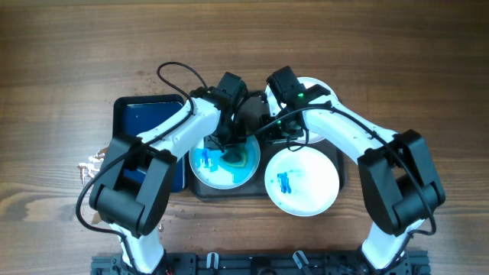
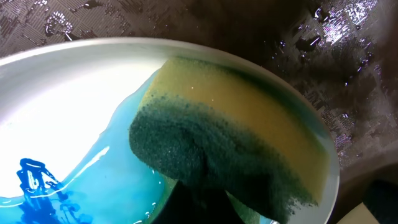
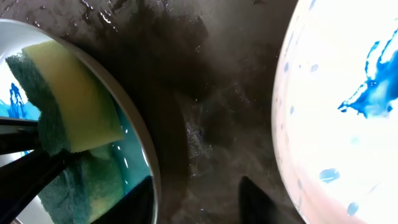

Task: Clean dirty plates on tray and stack at the side
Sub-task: 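Scrub the plate with the sponge while the right gripper holds the rim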

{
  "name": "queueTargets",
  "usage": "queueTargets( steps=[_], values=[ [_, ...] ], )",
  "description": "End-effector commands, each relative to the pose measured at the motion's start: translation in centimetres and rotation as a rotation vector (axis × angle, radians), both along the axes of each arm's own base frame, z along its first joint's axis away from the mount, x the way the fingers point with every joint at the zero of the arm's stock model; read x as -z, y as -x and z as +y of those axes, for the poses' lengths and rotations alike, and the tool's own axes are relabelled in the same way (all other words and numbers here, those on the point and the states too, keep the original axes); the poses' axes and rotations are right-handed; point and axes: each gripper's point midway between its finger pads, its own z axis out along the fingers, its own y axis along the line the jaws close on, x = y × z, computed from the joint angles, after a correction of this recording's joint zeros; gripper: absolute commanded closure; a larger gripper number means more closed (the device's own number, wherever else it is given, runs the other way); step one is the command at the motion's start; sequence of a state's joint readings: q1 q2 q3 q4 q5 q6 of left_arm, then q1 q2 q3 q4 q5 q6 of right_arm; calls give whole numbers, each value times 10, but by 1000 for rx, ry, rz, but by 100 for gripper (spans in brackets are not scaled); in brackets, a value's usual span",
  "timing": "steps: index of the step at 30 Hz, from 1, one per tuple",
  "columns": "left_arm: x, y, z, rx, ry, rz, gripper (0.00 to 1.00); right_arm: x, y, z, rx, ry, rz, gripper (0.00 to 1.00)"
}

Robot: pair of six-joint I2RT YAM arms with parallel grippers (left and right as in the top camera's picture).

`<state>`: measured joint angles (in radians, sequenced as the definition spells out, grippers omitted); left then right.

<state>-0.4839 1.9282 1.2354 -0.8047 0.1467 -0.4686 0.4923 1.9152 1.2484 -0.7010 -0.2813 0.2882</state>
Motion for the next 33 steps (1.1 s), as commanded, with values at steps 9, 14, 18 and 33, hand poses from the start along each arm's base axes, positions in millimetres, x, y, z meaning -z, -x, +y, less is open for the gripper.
queueTargets(
  steps=[9, 14, 18, 33],
  values=[
    [33, 7, 33, -19, -144, 39, 96, 0, -2, 18, -14, -94, 7, 49],
    [33, 7, 33, -19, -144, 39, 96, 14, 3, 21, -3, -110, 51, 56],
    [33, 7, 33, -19, -144, 39, 96, 19, 6, 30, -21, -133, 66, 84],
    [29, 20, 74, -128, -348, 76, 96, 33, 13, 32, 7, -49, 57, 95]
  ],
)
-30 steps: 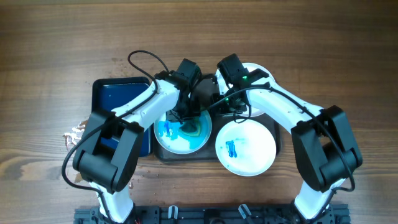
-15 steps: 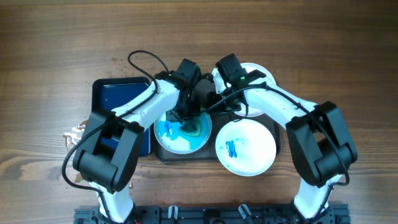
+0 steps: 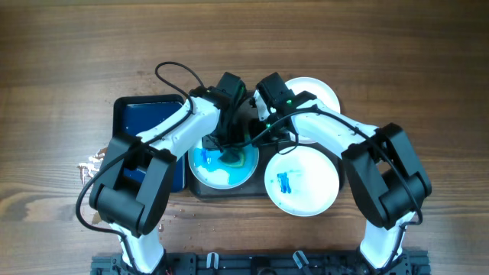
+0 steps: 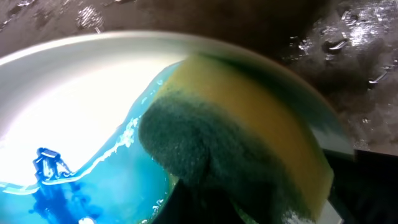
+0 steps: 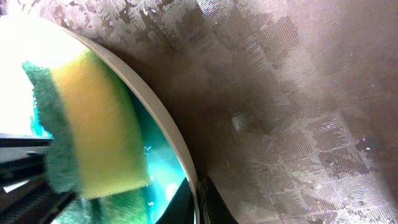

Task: Clean dirty plates on tray and stack at the side
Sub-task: 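Scrub the plate with the sponge while the right gripper holds the rim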

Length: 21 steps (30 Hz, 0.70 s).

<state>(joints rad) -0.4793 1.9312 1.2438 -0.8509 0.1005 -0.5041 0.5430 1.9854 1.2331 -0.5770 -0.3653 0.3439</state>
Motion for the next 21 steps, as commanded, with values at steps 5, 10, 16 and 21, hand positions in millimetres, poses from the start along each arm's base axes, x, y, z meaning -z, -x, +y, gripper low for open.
queueTargets(
  steps=[5, 10, 16, 21],
  values=[
    [28, 26, 16, 143, 30, 135, 96, 13, 5, -9, 38, 47, 38, 95],
    [10, 23, -8, 228, 373, 158, 96, 14, 3, -16, 56, 52, 47, 96],
    [35, 32, 63, 26, 188, 225, 96, 14, 3, -16, 72, 54, 56, 95],
    [42, 37, 125, -191, -132, 248, 96, 14, 3, -18, 82, 56, 60, 96]
  ],
)
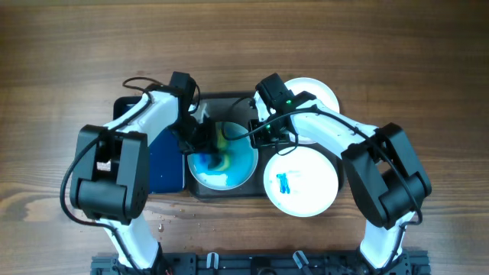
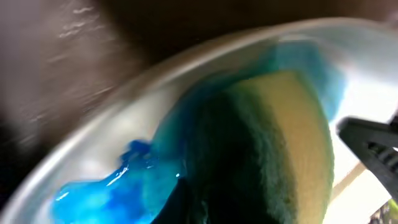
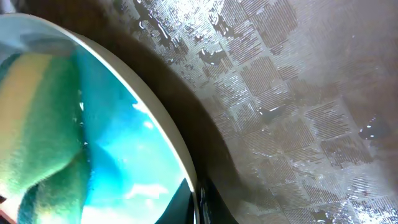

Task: Clean dirty plates on tray and stack at the side
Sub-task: 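Scrub the plate with the sponge while the right gripper holds the rim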

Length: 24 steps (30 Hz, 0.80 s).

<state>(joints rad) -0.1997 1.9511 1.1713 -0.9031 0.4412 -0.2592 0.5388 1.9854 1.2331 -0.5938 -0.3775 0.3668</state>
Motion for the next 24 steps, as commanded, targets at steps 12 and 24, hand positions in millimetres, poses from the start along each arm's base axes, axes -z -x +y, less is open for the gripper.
queueTargets(
  steps=[12, 24],
  values=[
    [32, 27, 31, 51, -178, 75, 96, 15, -6, -31, 93, 67, 48, 96],
    [-2, 28, -101, 236, 340, -52, 96, 15, -1, -33, 93, 77, 66, 95]
  ],
)
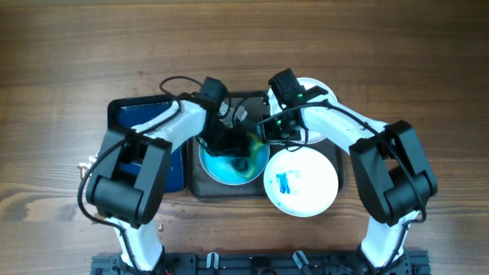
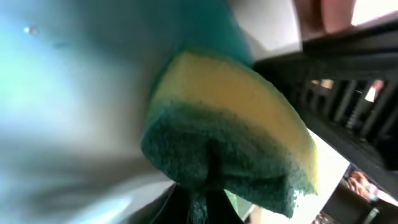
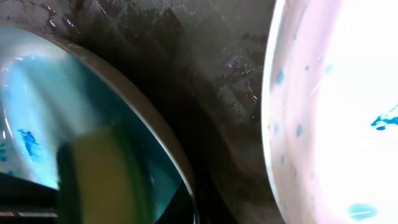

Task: Clean dirty plates on tray and stack at the side
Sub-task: 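Scrub the plate with the sponge while the right gripper holds the rim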

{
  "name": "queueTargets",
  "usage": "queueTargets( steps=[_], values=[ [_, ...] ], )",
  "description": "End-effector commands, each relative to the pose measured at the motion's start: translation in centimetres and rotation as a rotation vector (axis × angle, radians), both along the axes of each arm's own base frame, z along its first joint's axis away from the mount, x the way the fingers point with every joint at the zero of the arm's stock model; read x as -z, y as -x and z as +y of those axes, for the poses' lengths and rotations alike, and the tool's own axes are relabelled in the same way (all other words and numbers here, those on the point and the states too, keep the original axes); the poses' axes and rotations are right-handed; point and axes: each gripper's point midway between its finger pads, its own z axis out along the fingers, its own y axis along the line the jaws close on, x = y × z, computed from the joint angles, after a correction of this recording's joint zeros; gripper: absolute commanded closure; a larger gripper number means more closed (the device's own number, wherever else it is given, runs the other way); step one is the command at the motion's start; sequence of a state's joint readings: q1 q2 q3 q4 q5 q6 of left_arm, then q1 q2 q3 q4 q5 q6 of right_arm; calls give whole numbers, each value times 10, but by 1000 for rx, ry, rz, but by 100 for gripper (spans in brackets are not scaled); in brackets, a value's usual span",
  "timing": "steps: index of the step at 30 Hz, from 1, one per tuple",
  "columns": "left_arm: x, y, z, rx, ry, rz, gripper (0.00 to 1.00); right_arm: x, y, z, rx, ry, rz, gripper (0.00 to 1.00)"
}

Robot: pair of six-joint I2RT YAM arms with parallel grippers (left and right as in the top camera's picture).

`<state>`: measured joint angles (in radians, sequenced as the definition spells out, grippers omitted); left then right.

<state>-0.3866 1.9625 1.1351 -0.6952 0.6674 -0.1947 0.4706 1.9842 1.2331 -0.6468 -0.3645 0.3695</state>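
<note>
A plate (image 1: pixel 226 169) smeared all over with blue liquid lies on the dark tray (image 1: pixel 200 187). My left gripper (image 1: pixel 228 143) is shut on a yellow and green sponge (image 1: pixel 250 148), which presses on the plate's right side. In the left wrist view the sponge (image 2: pixel 231 127) fills the frame above the left gripper (image 2: pixel 200 206). My right gripper (image 1: pixel 267 131) is shut on the plate's right rim (image 3: pixel 163 134), its tips (image 3: pixel 194 210) at the bottom edge. A second white plate (image 1: pixel 302 182) with blue marks lies to the right.
A third white plate (image 1: pixel 319 92) sits at the tray's back right, partly under the right arm. A blue bin (image 1: pixel 145 122) stands left of the tray. Crumpled foil (image 1: pixel 92 160) lies on the wooden table (image 1: pixel 397 61) at the left.
The left arm has swung round and the sponge has gone from the plate's middle to its right side. The blue film now covers the whole plate. The right gripper still holds the rim.
First the sponge rested on the plate's right part beside a blue puddle, with the right gripper open next to the rim. Then the right gripper was shut on the rim. After that the sponge sat mid-plate with blue smeared wide, and now it is back at the right.
</note>
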Motion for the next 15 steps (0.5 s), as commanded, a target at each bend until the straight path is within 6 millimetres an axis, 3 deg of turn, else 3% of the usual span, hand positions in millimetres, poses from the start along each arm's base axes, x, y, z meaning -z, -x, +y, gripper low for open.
queueTargets(
  steps=[1, 2, 4, 6, 9, 15],
  values=[
    [15, 9, 7, -48, -24, 81, 96, 13, 6, -4, 20, 41, 29, 96],
    [20, 4, 19, -91, -86, 85, 96, 13, 6, -4, 20, 41, 29, 96],
    [37, -5, 67, -243, -308, 110, 96, 13, 6, -4, 20, 42, 29, 95],
    [48, -6, 129, -386, -578, 127, 96, 13, 6, -4, 20, 42, 29, 95],
    [48, -7, 172, -484, -773, 115, 96, 13, 6, -4, 20, 41, 28, 95],
    [45, -5, 195, -632, -941, 97, 96, 13, 6, -4, 19, 41, 29, 96]
  ],
)
